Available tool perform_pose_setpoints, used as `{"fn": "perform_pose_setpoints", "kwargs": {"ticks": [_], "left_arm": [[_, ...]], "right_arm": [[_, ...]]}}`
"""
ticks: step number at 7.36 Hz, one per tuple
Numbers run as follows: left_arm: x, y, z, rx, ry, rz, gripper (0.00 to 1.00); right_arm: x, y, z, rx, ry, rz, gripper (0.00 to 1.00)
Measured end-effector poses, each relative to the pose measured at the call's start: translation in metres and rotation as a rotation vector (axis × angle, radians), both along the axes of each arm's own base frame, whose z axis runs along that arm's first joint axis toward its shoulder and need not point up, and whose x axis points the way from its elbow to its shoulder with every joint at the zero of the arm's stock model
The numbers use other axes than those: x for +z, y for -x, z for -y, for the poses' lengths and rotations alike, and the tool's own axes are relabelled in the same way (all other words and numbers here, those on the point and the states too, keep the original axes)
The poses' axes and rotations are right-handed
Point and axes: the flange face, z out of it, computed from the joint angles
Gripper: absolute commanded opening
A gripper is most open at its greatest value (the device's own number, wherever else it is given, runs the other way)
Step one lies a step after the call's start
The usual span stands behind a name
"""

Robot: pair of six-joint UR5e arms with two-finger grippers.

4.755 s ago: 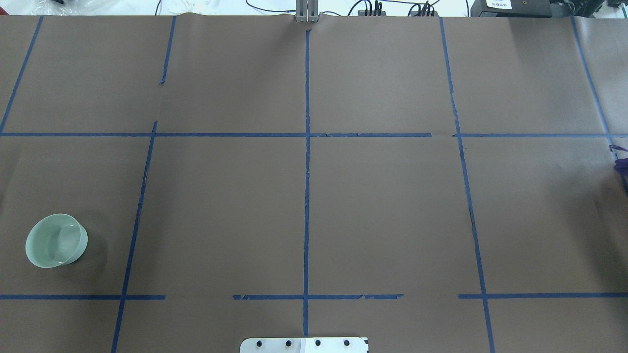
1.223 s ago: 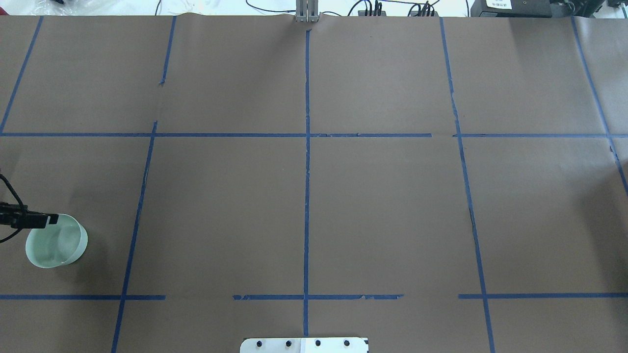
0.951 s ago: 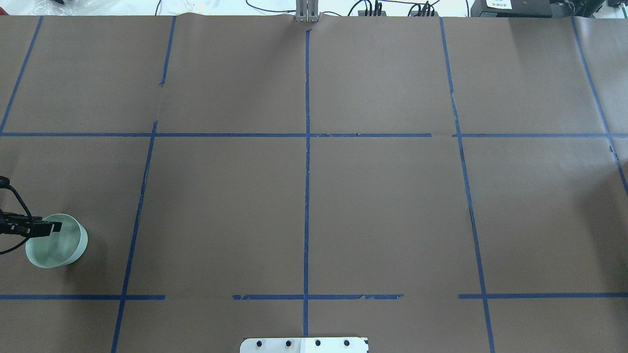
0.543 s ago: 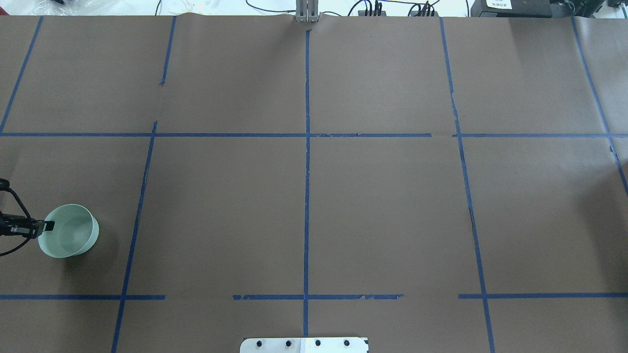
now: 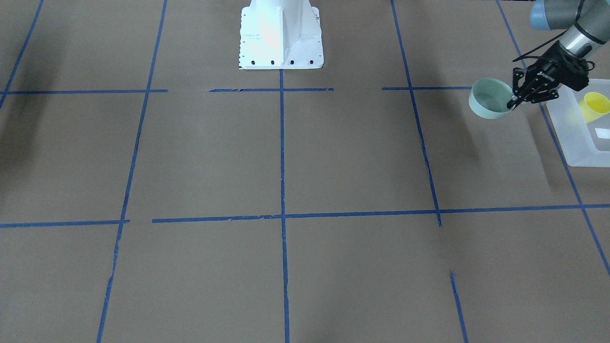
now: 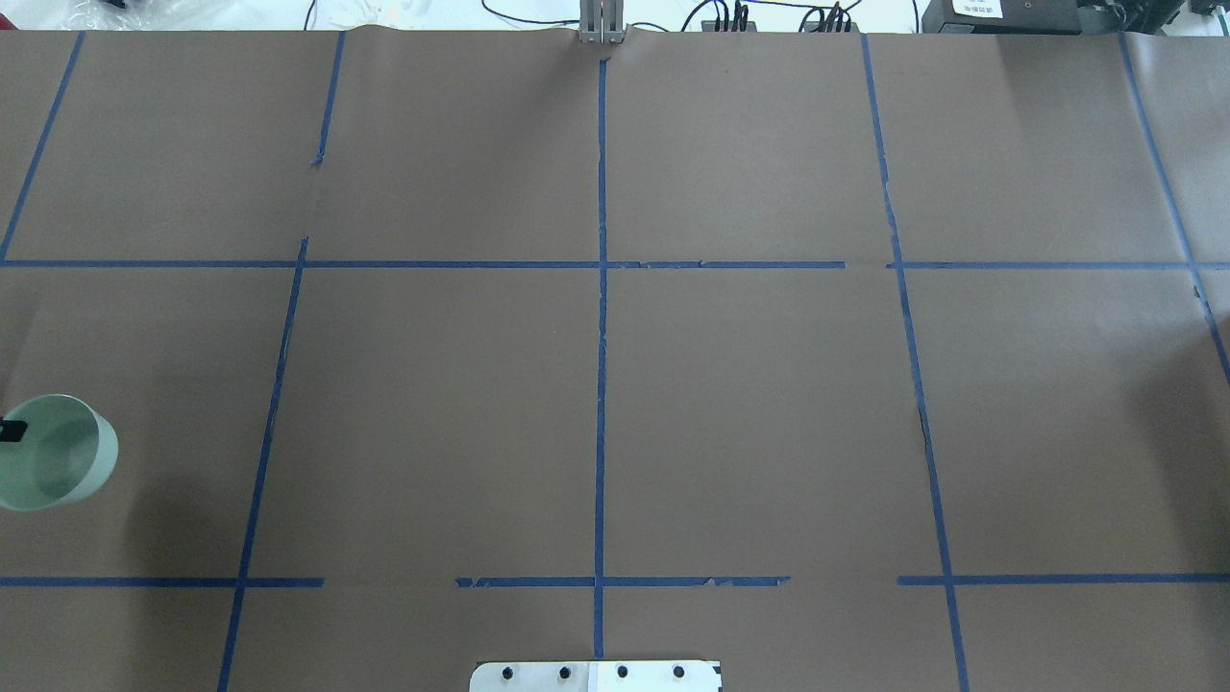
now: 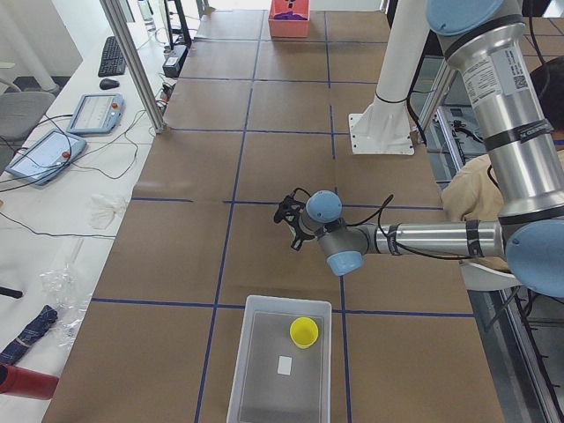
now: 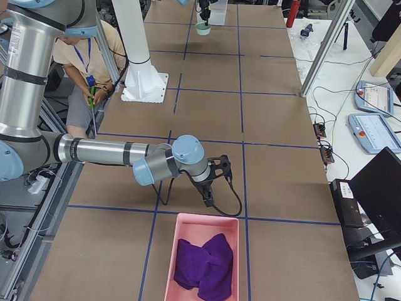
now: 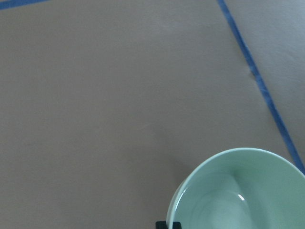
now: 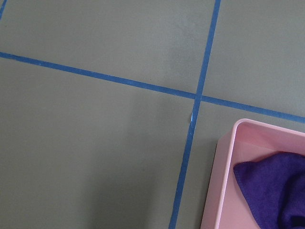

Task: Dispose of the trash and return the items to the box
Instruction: 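Lift the green bowl with the left gripper and carry it toward the clear box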

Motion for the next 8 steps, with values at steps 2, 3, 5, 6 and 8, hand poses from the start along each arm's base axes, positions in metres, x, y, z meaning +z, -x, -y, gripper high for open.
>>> {"fn": "perform_pose_setpoints", "kwargs": {"ticks": [2, 3, 5, 6, 8], "left_arm": [[0.028, 0.076, 0.017, 0.023, -0.119, 0.111, 0.0], [0.046, 0.117, 0.03, 0.03, -0.156, 0.19, 0.0], [0.088, 0.175, 0.086, 0.07, -0.194, 0.307, 0.0], [0.106, 0.188, 0.112, 0.072, -0.186, 0.358, 0.0], [0.128, 0.199, 0.135, 0.045, -0.173, 0.429, 0.0]], "right_arm": [[0.0, 0.0, 0.0, 0.0, 0.0, 0.002, 1.0], [0.0, 0.0, 0.0, 0.0, 0.001, 0.002, 1.0], [0.0, 0.001, 0.0, -0.001, 0.002, 0.004, 1.0], [0.0, 0.001, 0.0, -0.001, 0.002, 0.005, 1.0], [0.0, 0.001, 0.0, -0.001, 0.003, 0.005, 1.0]]}}
